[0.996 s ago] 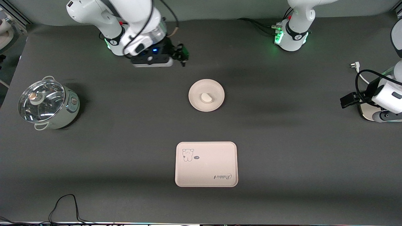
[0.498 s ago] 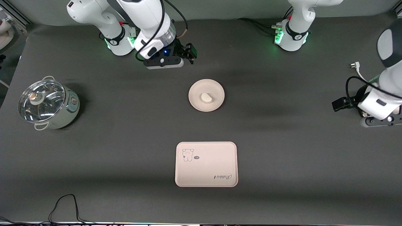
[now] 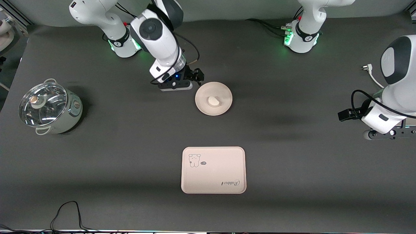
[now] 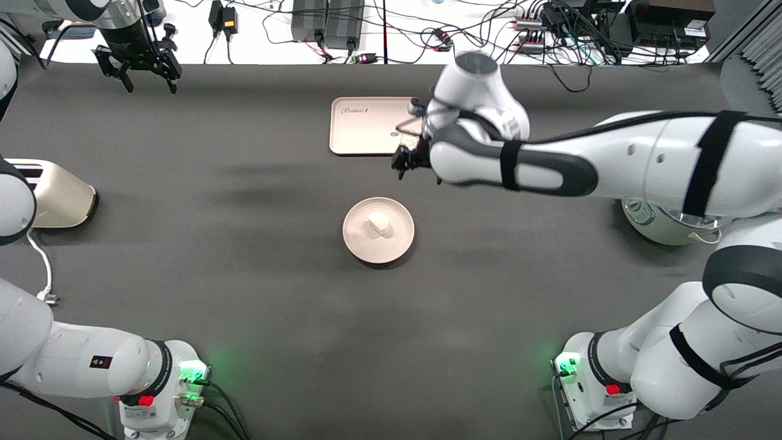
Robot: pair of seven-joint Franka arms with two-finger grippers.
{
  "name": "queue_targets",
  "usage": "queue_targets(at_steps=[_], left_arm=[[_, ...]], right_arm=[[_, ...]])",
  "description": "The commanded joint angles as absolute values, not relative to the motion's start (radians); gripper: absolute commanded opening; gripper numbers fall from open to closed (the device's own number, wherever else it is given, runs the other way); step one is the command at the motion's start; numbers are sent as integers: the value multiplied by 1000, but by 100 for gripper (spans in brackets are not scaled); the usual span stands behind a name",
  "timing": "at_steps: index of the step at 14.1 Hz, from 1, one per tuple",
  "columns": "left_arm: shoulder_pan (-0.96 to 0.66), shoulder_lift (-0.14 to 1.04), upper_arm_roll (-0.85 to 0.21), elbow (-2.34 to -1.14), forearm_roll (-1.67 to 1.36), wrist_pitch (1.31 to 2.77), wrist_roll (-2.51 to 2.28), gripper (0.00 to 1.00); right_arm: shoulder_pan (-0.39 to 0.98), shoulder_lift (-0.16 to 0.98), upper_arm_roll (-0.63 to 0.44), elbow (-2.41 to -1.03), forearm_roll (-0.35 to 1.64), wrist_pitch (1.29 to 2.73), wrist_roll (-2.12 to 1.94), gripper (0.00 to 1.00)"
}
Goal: Place bun in plate and plate on tray
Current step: 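Reach the right gripper to the plate rim and grasp it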
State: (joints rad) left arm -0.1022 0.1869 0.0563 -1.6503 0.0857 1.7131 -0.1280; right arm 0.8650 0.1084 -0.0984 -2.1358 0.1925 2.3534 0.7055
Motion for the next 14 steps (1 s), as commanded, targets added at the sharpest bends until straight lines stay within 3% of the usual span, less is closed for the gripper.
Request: queue_targets(at_steps=[1,8,14], left_arm=[[-120,181,75,-1643,74,1701,-107,100],[-120,183,75,-1643,74,1703,-104,100],[-123,183,75,-1643,75,1701,-104,100]], right_arm=[[906,165,-106,-2224,190,2526,686,100],[960,362,-104,-2278,204,2828,701,100],[962,436,-103,-2276,204,2908,719,100]])
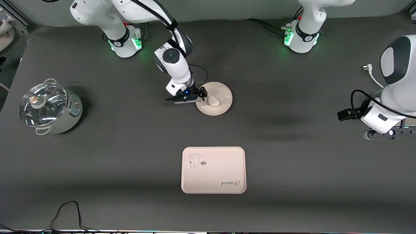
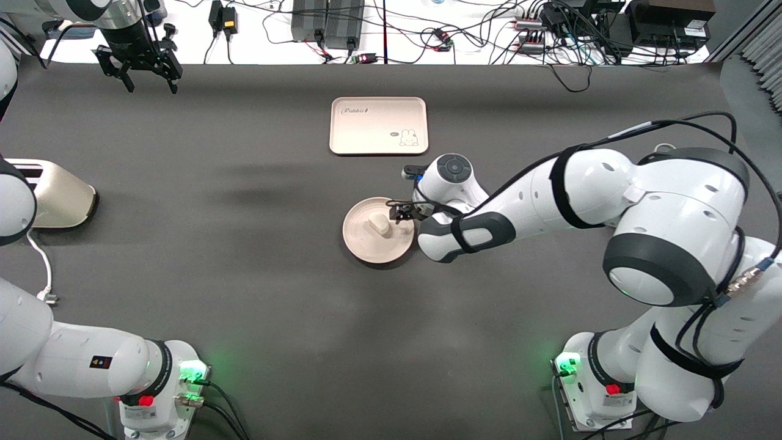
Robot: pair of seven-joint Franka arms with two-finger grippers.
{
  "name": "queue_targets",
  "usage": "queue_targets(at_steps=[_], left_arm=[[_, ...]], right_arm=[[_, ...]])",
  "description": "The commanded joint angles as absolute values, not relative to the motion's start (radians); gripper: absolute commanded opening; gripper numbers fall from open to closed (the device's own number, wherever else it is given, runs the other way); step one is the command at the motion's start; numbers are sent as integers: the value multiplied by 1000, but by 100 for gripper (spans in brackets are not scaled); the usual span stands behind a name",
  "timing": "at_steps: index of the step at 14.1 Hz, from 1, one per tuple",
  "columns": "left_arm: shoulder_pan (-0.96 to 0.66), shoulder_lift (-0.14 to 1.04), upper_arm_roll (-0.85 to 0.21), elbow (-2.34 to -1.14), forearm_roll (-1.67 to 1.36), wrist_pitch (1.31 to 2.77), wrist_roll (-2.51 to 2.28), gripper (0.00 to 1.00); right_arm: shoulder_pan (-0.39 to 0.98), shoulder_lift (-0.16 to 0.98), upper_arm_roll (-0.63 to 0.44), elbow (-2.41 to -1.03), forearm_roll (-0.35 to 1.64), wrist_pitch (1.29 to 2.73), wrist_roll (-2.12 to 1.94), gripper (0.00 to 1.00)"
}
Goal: Place bun in plate and plate on tray
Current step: 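Reach the right gripper to the plate rim and grasp it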
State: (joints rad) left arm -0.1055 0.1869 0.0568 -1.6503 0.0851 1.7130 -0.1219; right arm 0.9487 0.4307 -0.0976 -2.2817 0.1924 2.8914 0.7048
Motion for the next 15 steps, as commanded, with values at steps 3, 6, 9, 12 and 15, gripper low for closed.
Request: queue_targets(at_steps=[3,6,9,12,15], left_arm=[[-127,183,75,-1644,74,1697,-106,100],[-127,183,74,-1644,74,1695,-106,100],[-127,181,71,-1644,74,1694,-106,100],[-127,181,71,-1644,74,1694,-106,100],[-127,181,71,-1644,74,1694,-106,100]], right_arm=[[960,434,-103,-2276,204,2907,719,71],[960,431,-103,-2275,204,2899,721,32],[959,429,-103,-2273,204,2896,721,11],[959,428,-103,-2273,206,2895,721,0],[951,419,-103,-2272,206,2895,718,0]])
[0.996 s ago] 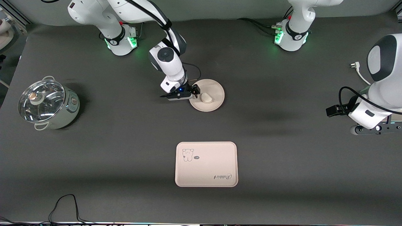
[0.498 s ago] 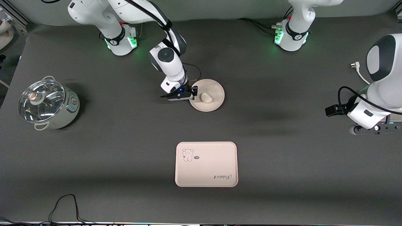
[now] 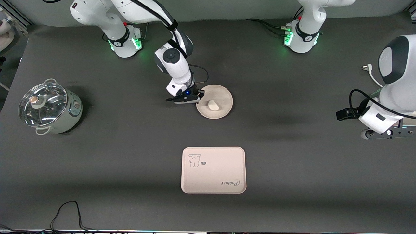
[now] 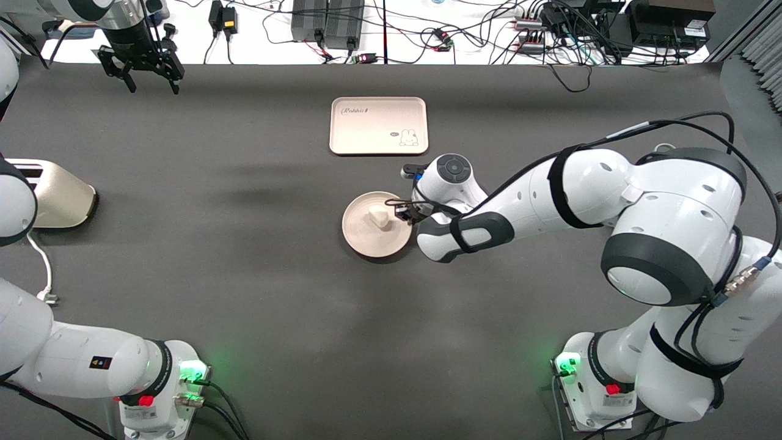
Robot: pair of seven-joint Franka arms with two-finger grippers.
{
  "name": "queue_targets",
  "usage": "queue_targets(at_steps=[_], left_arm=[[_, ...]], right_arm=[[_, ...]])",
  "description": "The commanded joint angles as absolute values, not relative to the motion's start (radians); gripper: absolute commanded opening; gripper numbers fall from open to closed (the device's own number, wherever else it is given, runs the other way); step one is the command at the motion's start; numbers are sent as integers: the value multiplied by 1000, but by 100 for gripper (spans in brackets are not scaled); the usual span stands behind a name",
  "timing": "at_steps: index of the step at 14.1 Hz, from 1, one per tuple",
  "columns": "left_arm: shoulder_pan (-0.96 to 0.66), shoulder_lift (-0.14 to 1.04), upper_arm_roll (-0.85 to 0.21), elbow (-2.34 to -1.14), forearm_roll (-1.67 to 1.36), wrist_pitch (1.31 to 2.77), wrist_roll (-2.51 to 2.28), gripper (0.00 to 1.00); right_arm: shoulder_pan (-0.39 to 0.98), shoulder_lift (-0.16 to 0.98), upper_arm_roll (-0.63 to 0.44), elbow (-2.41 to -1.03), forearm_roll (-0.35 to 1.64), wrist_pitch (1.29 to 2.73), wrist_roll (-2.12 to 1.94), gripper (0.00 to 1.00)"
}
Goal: Place bun in plate and plate on tray
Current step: 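Carry the plate with the right gripper onto the bunny tray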
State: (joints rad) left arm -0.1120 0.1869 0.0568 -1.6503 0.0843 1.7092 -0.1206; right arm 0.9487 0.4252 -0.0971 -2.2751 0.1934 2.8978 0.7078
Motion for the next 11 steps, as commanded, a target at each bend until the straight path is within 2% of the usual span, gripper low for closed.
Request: queue_targets(at_steps=[1,8,11], left_arm=[[-127,181,71,-1646,74,1694,-106,100],[-127,181,71,-1647,74,1694,-104,100],[-127,181,71,-1647,74,1692,-104,100]], right_arm=[[947,404,-104,-2272,206,2893,713,0],[879,145,-104,-2260,254,2689,698,0],[879,132,-104,-2221,287,2677,698,0]])
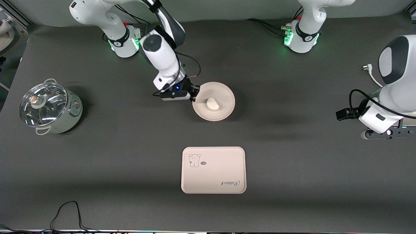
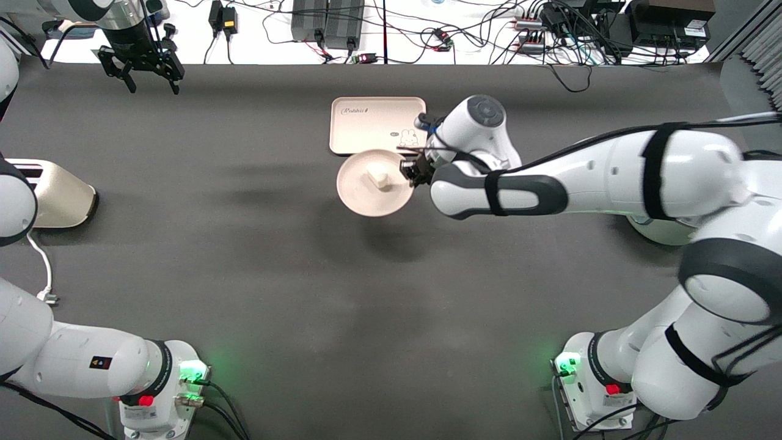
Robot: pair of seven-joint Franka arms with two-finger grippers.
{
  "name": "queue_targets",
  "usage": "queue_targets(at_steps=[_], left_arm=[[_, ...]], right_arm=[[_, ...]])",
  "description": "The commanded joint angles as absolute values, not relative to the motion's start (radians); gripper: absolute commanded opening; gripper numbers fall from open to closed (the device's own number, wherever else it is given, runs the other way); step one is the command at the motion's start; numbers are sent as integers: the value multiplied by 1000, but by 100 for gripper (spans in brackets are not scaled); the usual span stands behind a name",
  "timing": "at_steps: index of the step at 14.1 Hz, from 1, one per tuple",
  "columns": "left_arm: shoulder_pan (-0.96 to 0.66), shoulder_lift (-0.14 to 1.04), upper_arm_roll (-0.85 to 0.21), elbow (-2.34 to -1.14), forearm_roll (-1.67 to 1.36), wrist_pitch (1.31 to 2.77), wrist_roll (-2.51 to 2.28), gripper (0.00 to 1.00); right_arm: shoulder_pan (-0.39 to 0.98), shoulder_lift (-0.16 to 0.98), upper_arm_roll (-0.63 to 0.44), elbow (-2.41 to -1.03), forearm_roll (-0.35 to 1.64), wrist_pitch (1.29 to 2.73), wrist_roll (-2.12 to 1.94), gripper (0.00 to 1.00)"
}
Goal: Place bun in plate and plate on tray
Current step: 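Carry the plate with the right gripper onto the bunny tray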
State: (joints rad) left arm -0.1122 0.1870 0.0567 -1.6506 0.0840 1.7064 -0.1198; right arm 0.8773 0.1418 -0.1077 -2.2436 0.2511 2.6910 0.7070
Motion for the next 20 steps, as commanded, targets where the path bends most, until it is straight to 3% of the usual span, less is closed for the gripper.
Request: queue_targets(at_steps=[1,6,10,13,16,20], left_arm=[[-127,183,71,-1647,74,1693,-104,100],[-127,181,71,-1649,74,1692,-104,100],[-126,181,71,-1651,74,1692,-104,100],[-126,181,69,-1651,74,1692,-104,100],[-126,181,71,-1651,74,1694,-104,100],[-121,164,71,-1649,71,1724,-107,100]], right_arm=[[867,150,-106,-2195,287,2677,698,0],[769,391,-107,-1911,287,2662,695,0],[681,622,-109,-1524,287,2487,695,0],[635,782,-109,-1308,285,2447,696,0],[624,891,-110,-1203,285,2456,696,0],[627,968,-110,-1204,288,2528,696,0]])
